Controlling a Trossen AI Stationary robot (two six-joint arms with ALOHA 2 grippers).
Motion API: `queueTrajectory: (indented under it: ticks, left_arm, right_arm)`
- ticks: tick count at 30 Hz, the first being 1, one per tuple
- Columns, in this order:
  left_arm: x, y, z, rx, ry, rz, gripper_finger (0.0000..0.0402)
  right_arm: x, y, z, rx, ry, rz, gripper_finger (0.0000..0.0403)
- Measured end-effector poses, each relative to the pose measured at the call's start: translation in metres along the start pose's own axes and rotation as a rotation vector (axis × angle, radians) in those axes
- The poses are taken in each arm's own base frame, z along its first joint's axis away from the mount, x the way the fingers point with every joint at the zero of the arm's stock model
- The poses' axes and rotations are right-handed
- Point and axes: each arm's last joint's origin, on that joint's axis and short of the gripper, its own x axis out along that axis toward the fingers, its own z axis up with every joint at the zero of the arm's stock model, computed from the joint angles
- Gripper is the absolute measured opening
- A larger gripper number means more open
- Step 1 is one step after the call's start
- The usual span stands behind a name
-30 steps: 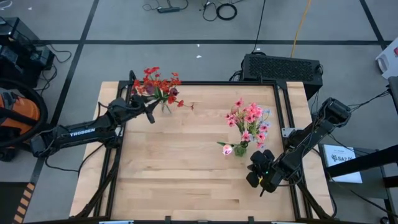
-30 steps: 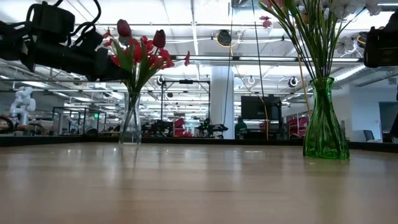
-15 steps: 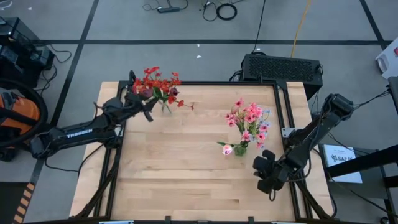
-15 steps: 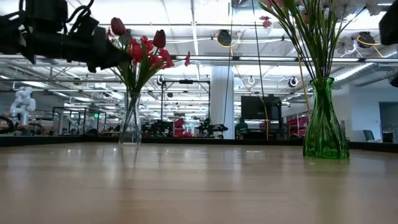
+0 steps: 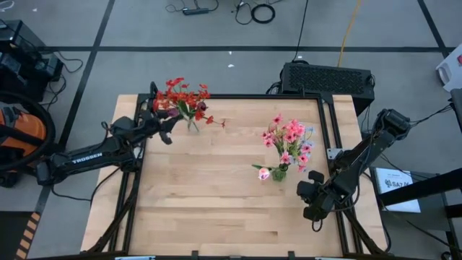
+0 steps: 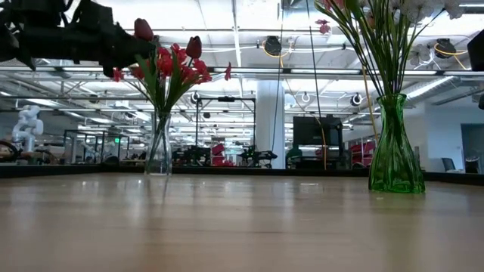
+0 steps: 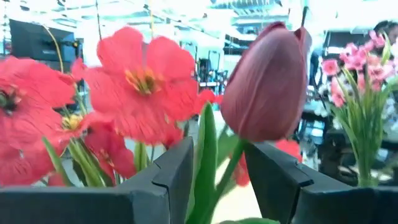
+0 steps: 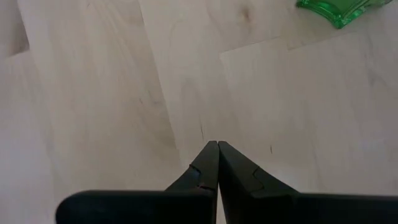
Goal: Sort flowers into vase by color
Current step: Return to Home Position
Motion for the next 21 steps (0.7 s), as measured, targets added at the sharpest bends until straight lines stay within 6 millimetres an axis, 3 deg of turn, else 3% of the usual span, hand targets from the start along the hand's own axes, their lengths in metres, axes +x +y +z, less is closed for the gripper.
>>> queueTrajectory:
  ticks: [7,16,21]
  left_arm:
    - [-0.012,-0.002,-0.01,0.048,0.141,0.01,0.0153]
    - [-0.028,-0.002,-0.007,0.065,0.138,-0.002,0.0153]
    - [-0.039,-0.006,-0.014,0.003,0.217,-0.145,0.0153]
  right_arm:
    - [0.0,0.0,0.0,-0.015,0.002,-0.005,0.0]
    - [0.0,0.0,0.0,-0.037,0.002,-0.004,0.0]
    - [0.0,0.0,0.0,-0.032,0.001,-0.003,0.0]
